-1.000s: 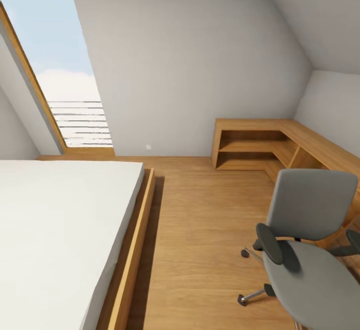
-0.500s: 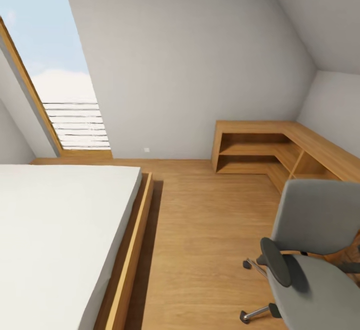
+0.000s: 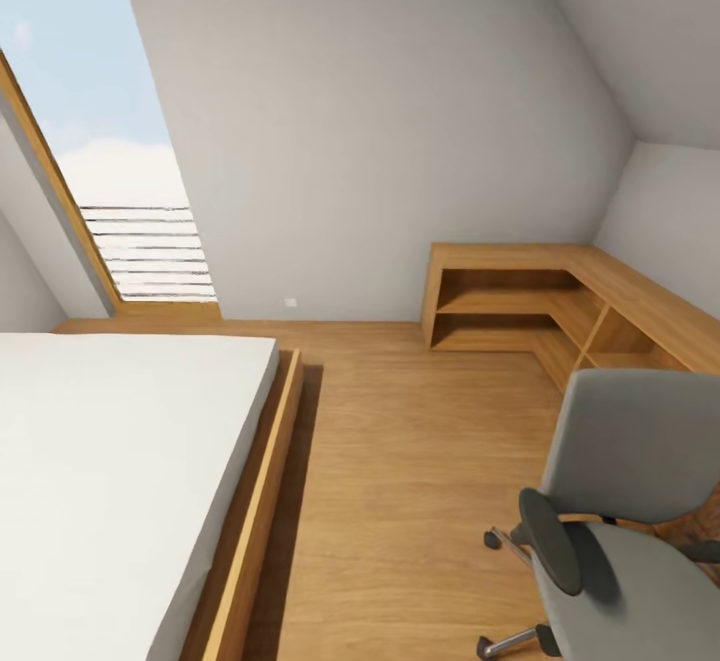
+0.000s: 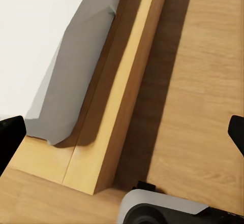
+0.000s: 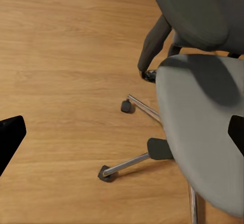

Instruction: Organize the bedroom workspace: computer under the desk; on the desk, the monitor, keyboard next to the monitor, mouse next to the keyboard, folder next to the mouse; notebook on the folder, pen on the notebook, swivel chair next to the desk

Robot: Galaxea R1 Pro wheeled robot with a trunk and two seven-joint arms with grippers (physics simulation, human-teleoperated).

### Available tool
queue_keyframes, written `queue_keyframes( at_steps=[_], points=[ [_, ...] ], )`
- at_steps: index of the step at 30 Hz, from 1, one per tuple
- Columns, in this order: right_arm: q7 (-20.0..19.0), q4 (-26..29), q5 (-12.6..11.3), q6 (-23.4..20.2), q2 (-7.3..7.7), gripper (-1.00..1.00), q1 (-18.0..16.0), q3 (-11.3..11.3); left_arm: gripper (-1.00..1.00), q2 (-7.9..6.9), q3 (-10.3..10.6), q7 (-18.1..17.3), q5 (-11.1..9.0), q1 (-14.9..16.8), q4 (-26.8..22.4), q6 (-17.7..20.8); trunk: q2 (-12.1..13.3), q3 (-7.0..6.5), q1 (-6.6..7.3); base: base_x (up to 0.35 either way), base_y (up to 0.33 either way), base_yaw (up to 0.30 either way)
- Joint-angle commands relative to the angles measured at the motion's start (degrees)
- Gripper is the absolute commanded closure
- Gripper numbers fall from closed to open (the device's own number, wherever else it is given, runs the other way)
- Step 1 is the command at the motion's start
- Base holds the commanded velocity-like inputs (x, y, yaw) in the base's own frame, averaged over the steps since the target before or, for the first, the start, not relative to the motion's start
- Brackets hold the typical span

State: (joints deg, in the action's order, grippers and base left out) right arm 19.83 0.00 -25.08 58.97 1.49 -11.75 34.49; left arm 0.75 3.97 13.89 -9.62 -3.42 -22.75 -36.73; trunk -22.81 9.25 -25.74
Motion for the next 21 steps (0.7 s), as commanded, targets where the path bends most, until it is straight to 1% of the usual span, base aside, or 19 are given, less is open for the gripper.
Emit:
queue_keyframes(
  at_steps=[1,8,17,21],
  points=[
    [0.3,0.0,-0.2,0.1,0.00,-1.00,0.0,0.5,-1.00,-0.04,0.4,0.3,-0.5,0.0,-0.1,-0.1,-0.1,0.10,-0.04,0.048,-0.040,0.000],
    [0.3,0.0,-0.2,0.0,0.00,-1.00,0.0,0.5,-1.00,-0.04,0.5,0.3,-0.5,0.0,-0.1,-0.1,-0.1,0.10,-0.04,0.046,-0.015,0.000],
    [0.3,0.0,-0.2,0.0,0.00,-1.00,0.0,0.5,-1.00,-0.04,0.5,0.3,-0.6,0.0,-0.1,-0.1,-0.1,0.10,-0.04,0.240,0.047,0.000],
    [0.3,0.0,-0.2,-0.1,0.00,-1.00,0.0,0.5,-1.00,-0.04,0.5,0.3,-0.6,0.0,-0.1,-0.1,-0.1,0.10,-0.04,0.120,0.017,0.000]
  ],
)
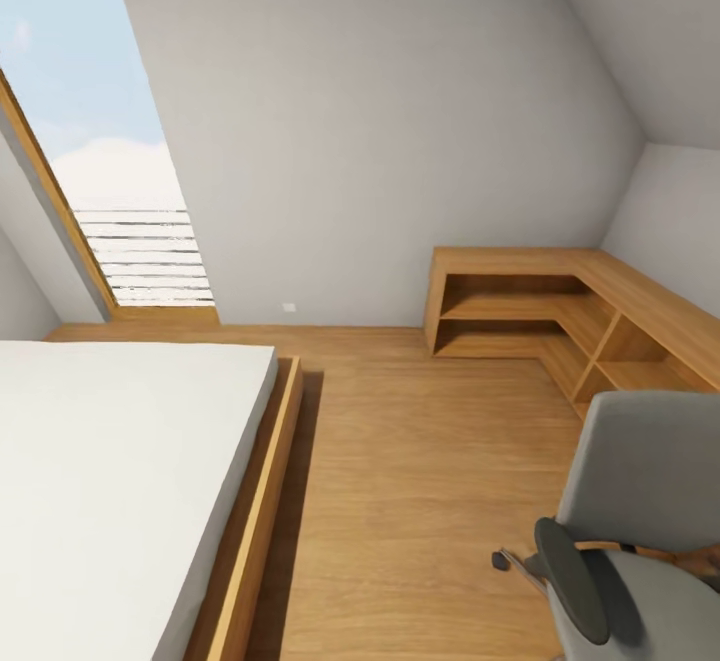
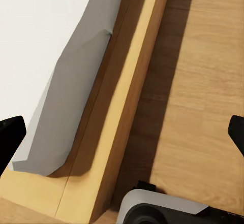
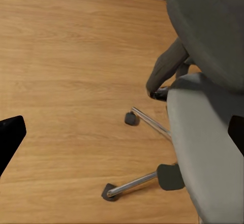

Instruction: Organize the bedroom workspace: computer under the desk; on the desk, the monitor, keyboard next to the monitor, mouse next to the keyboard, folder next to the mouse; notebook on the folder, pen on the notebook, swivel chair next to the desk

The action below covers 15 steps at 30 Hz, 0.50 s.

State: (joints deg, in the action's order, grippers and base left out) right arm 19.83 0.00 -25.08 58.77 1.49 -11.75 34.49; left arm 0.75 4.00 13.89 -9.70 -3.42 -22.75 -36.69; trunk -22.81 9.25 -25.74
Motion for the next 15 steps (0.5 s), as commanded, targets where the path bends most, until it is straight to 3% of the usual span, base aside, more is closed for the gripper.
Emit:
queue_keyframes(
  at_steps=[1,10,15],
  points=[
    [0.3,0.0,-0.2,0.0,0.00,-1.00,0.0,0.5,-1.00,-0.04,0.4,0.3,-0.5,0.0,-0.1,-0.1,-0.1,0.10,-0.04,0.066,0.009,0.000],
    [0.3,0.0,-0.2,-0.6,0.00,-1.00,0.0,0.5,-1.00,-0.04,0.4,0.3,-0.5,0.0,-0.1,-0.1,-0.1,0.10,-0.04,0.025,0.003,-0.001],
    [0.3,0.0,-0.2,-0.6,0.00,-1.00,0.0,0.4,-1.00,-0.04,0.4,0.3,-0.5,0.0,-0.1,-0.1,-0.1,0.01,-0.04,0.002,0.000,-0.086]
  ],
)
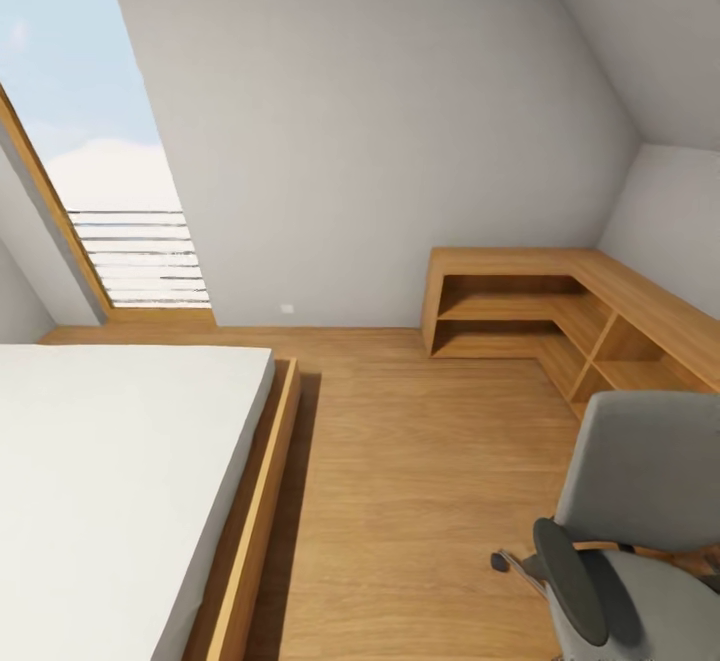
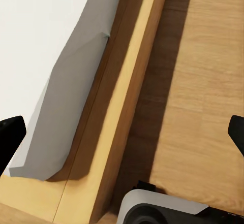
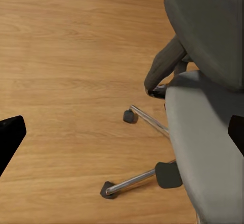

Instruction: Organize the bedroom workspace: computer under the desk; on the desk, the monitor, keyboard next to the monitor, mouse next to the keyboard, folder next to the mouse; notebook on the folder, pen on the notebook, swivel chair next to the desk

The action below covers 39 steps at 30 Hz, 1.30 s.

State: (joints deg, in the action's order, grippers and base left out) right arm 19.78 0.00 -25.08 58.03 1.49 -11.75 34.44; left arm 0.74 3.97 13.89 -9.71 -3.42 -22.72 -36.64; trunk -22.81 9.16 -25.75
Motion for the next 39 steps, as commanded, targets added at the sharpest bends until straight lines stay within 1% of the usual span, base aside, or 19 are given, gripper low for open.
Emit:
queue_keyframes(
  at_steps=[1,5,11,25,30,39],
  points=[
    [0.3,0.0,-0.2,0.1,0.00,-1.00,0.0,0.5,-1.00,-0.04,0.4,0.3,-0.5,0.0,-0.1,-0.1,-0.1,0.09,-0.03,0.001,0.000,-0.041],
    [0.3,0.0,-0.2,0.1,0.00,-1.00,0.0,0.5,-1.00,-0.04,0.5,0.3,-0.5,0.0,-0.1,-0.1,-0.1,0.07,-0.03,0.029,0.023,-0.024],
    [0.3,0.0,-0.2,0.1,0.00,-1.00,0.0,0.5,-1.00,-0.04,0.5,0.3,-0.5,0.0,-0.1,-0.1,-0.1,0.07,-0.03,0.147,0.122,-0.008],
    [0.3,0.0,-0.2,-0.2,0.00,-1.00,0.0,0.5,-1.00,-0.04,0.6,0.3,-0.5,0.0,0.0,-0.1,-0.1,0.06,-0.03,0.038,0.015,0.000],
    [0.3,0.0,-0.2,-0.2,0.00,-1.00,0.0,0.5,-1.00,-0.04,0.6,0.3,-0.5,0.0,0.1,-0.1,-0.1,0.06,-0.03,0.203,0.001,0.000],
    [0.3,0.0,-0.2,-0.3,0.00,-1.00,0.0,0.5,-1.00,-0.04,0.6,0.3,-0.5,0.0,0.1,0.0,-0.1,0.06,-0.03,0.292,0.000,0.000]
  ],
)
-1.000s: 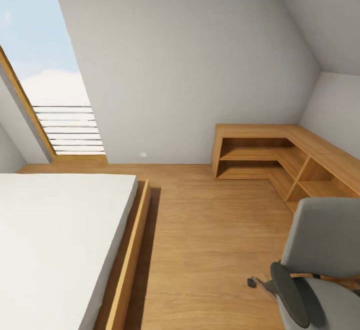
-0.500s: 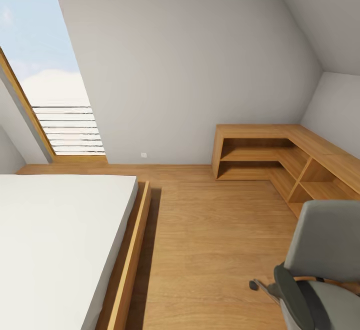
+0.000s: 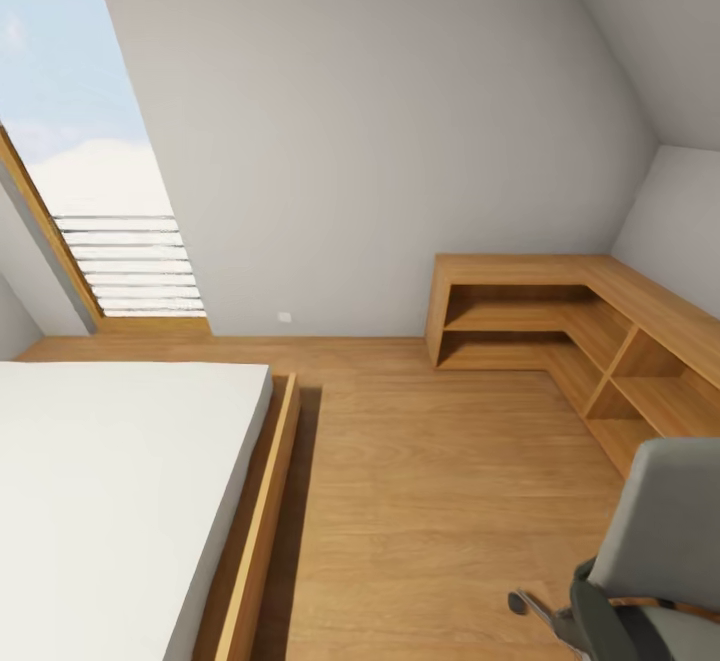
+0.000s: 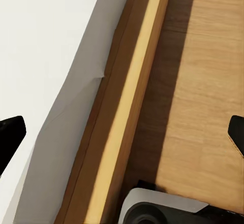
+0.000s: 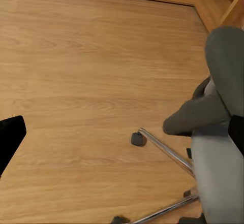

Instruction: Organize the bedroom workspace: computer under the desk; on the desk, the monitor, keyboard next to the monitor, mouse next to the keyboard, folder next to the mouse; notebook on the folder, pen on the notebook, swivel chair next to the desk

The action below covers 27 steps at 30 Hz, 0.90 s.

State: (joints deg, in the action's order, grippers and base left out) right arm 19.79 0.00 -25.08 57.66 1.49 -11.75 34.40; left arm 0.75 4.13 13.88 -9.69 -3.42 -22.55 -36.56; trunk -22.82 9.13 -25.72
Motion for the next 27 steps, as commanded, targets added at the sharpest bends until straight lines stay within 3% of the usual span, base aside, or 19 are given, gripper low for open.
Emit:
queue_keyframes(
  at_steps=[1,27],
  points=[
    [0.3,0.0,-0.2,0.1,0.00,-1.00,0.0,0.5,-1.00,-0.04,0.4,0.3,-0.5,0.0,-0.1,-0.1,-0.1,0.10,-0.06,0.314,0.000,0.000],
    [0.3,0.0,-0.2,0.1,0.00,-1.00,0.0,0.5,-1.00,-0.04,0.4,0.3,-0.5,0.0,-0.1,-0.2,-0.1,0.10,-0.06,0.319,0.000,0.000]
  ],
)
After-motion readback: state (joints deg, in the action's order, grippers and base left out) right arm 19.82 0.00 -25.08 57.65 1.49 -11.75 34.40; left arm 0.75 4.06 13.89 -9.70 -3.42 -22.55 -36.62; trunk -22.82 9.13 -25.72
